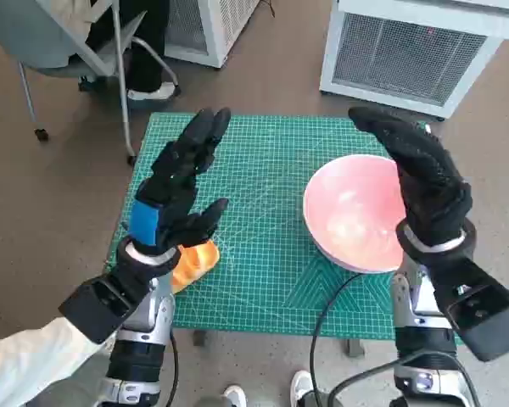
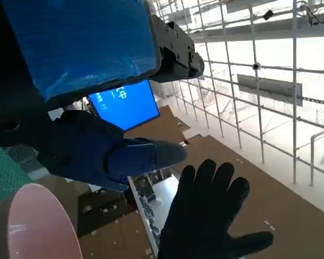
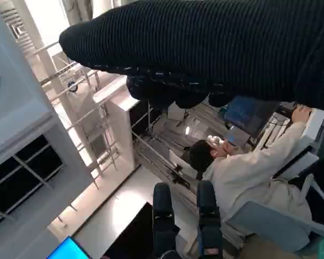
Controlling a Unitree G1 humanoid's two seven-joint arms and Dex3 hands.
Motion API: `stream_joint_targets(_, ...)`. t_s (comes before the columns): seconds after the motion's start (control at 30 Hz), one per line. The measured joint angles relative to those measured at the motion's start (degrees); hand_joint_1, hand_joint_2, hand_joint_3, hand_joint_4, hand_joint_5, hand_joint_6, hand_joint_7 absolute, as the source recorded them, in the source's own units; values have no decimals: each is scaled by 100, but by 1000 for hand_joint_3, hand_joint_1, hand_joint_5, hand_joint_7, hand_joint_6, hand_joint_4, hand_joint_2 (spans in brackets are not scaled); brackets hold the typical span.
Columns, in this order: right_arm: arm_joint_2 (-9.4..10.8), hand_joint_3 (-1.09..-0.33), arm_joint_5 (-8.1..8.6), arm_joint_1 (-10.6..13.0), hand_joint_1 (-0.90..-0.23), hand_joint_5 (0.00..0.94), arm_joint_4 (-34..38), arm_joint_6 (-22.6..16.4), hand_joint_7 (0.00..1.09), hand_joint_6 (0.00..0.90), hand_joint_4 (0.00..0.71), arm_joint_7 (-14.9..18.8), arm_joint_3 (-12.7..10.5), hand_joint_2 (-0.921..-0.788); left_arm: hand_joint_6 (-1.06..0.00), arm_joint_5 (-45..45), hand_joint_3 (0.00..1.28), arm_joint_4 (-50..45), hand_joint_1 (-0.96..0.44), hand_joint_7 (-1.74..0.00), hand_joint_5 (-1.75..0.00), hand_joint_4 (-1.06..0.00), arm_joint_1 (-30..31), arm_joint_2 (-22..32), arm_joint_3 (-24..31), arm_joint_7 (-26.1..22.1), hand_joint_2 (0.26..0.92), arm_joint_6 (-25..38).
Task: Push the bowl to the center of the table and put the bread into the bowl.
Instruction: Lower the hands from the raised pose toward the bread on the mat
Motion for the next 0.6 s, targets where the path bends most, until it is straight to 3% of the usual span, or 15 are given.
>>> stream_joint_targets(0.6,-4,-768,2,0,-600,0,22,-8,567,17,263,1,4,-921,-353,-43,405,5,-504,-44,0,-318,-119,-9,10,-4,921,37)
